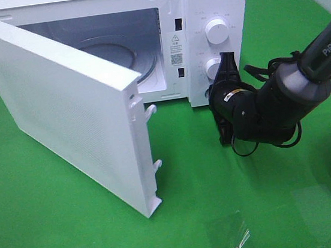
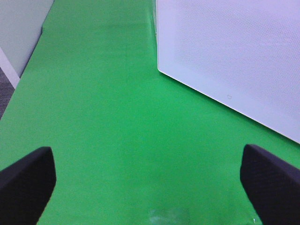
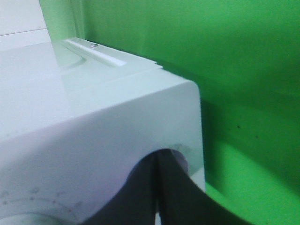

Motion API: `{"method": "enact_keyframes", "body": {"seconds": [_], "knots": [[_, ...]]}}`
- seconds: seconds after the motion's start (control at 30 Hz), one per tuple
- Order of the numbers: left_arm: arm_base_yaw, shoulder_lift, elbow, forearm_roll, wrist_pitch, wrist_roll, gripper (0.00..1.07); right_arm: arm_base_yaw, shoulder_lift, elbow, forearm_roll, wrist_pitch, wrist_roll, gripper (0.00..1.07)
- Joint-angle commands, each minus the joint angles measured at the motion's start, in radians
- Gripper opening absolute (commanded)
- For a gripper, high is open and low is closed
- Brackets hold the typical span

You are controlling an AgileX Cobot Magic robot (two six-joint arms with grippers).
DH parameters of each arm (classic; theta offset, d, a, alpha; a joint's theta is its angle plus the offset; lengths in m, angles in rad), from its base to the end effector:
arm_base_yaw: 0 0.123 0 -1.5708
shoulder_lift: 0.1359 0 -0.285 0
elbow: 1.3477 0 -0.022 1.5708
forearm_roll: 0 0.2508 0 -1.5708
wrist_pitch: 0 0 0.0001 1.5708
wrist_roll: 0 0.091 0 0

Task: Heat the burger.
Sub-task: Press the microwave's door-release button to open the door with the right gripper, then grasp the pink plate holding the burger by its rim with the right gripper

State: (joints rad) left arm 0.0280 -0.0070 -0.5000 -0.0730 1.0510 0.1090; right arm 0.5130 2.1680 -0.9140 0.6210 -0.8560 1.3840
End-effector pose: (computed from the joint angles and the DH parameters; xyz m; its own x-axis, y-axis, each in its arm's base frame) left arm -0.0055 -0.0059 0.2782 -0.4366 0.0603 -0.8976 0.0608 0.9975 0.0374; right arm 0.3545 0.1538 0.0799 -0.0002 0.9984 0.0569 0.3618 -0.0529 0.9307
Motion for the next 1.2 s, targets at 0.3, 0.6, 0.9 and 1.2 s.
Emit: {"method": "enact_keyframes", "body": {"seconds": [0.3, 0.6, 0.9, 1.2], "knots": [[0.004, -0.022, 0.004, -0.009, -0.014, 0.001, 1.0, -0.057, -0.139, 0.051, -0.115, -0.03, -0.001, 0.0], [0.004, -0.022, 0.004, -0.009, -0.014, 0.001, 1.0, -0.057, -0.199, 0.106, -0.168, 0.092, 0.002, 0.0], [0.004, -0.022, 0.004, -0.009, -0.014, 0.001, 1.0, -0.057, -0.344, 0.185, -0.218, 0.239, -0.106, 0.01], [0.004, -0.022, 0.004, -0.009, -0.014, 0.001, 1.0, -0.059, -0.487, 0.203, -0.221, 0.488, -0.508, 0.04]]}}
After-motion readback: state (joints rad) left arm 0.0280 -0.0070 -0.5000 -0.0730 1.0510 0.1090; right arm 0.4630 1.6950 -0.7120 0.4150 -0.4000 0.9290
